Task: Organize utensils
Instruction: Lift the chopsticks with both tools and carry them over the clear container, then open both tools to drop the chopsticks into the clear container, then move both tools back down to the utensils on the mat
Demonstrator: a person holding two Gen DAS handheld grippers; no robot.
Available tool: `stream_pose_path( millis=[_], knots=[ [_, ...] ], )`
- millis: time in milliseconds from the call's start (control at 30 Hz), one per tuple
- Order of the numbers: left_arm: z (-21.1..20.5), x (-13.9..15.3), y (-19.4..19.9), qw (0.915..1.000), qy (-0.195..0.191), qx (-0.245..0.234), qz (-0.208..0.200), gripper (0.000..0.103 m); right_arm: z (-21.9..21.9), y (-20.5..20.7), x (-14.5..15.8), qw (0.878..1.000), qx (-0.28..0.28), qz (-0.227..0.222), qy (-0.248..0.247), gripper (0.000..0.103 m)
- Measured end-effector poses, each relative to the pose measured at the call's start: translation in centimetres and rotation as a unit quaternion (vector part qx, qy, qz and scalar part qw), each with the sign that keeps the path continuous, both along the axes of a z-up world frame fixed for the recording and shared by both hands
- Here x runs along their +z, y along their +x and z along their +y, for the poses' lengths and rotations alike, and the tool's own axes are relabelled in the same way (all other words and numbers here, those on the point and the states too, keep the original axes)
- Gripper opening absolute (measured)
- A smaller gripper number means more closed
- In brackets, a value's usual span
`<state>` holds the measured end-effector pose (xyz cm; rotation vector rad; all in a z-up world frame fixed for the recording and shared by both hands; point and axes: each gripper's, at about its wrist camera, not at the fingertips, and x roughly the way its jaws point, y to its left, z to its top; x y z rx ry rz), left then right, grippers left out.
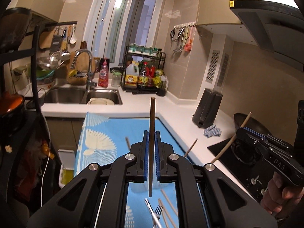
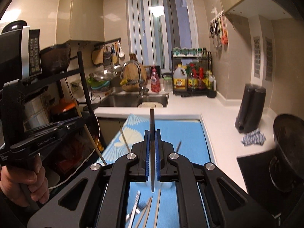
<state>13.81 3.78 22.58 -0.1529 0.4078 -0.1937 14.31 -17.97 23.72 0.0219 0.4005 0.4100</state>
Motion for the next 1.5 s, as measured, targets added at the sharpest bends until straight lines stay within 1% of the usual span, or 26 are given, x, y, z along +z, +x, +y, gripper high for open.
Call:
stream_pose_path(
  millis=[133, 233, 300, 367, 500, 600, 700, 767, 833, 867, 900, 933, 1000, 1100, 1233, 1367, 1500],
  knots=[
    [-0.9, 1.8, 2.6, 0.9997, 0.011, 0.0, -0.023, 0.006, 0.9, 2.5, 2.5, 0.999, -0.008, -0.034, 0.008, 0.005],
    [-1.7, 1.5, 5.1, 0.9996, 0.021, 0.001, -0.021, 0.006, 1.4, 4.5, 2.5, 0.999, -0.015, -0.044, 0.009, 0.005],
    [-2.1, 0.5, 6.9, 0.9996, 0.027, 0.003, -0.01, 0.006, 1.8, 6.0, 1.6, 0.999, -0.018, -0.036, 0.01, 0.005],
    [-2.4, -0.8, 8.5, 0.9994, 0.034, -0.001, 0.005, 0.006, 2.2, 7.4, -0.3, 1.0, -0.022, -0.021, 0.006, 0.005],
    [-3.3, -4.7, 11.1, 0.9976, 0.05, -0.012, 0.047, 0.006, 2.4, 8.9, -4.0, 1.0, -0.024, 0.012, 0.002, 0.005],
    [-3.8, -7.0, 11.9, 0.9954, 0.063, -0.019, 0.069, 0.006, 2.7, 9.2, -6.5, 0.999, -0.018, 0.032, -0.009, 0.005],
    [-4.1, -8.7, 12.3, 0.9931, 0.069, -0.028, 0.09, 0.006, 2.9, 9.1, -8.6, 0.999, -0.016, 0.047, -0.021, 0.006],
    [-4.2, -9.3, 12.4, 0.9917, 0.07, -0.035, 0.102, 0.006, 2.7, 8.8, -9.5, 0.998, -0.017, 0.057, -0.025, 0.007],
    [-4.2, -9.3, 12.3, 0.9911, 0.068, -0.042, 0.107, 0.01, 2.5, 8.6, -10.0, 0.997, -0.018, 0.063, -0.027, 0.008],
    [-4.2, -9.1, 12.3, 0.9913, 0.068, -0.041, 0.105, 0.02, 2.4, 8.4, -10.1, 0.997, -0.016, 0.065, -0.027, 0.01],
    [-4.1, -8.8, 12.1, 0.992, 0.067, -0.039, 0.099, 0.033, 2.3, 8.1, -10.1, 0.997, -0.016, 0.064, -0.029, 0.013],
    [-4.0, -8.3, 11.7, 0.9931, 0.062, -0.037, 0.092, 0.035, 2.2, 7.9, -10.0, 0.997, -0.016, 0.062, -0.03, 0.019],
    [-3.7, -7.3, 10.8, 0.9947, 0.055, -0.038, 0.078, 0.035, 1.8, 7.3, -9.7, 0.998, -0.02, 0.058, -0.029, 0.023],
    [-3.7, -6.2, 9.4, 0.9962, 0.056, -0.035, 0.057, 0.036, 1.3, 6.1, -8.8, 0.998, -0.022, 0.047, -0.025, 0.026],
    [-3.5, -5.1, 6.4, 0.998, 0.05, -0.026, 0.03, 0.037, 0.8, 4.0, -7.8, 0.999, -0.024, 0.028, -0.021, 0.029],
    [-3.1, -5.2, 3.4, 0.999, 0.04, -0.017, 0.013, 0.037, 0.3, 1.5, -7.3, 0.999, -0.027, 0.012, -0.022, 0.032],
    [-2.7, -6.1, 0.3, 0.9994, 0.034, -0.01, 0.002, 0.037, -0.5, -1.3, -7.4, 0.999, -0.026, 0.001, -0.02, 0.033]
  ],
)
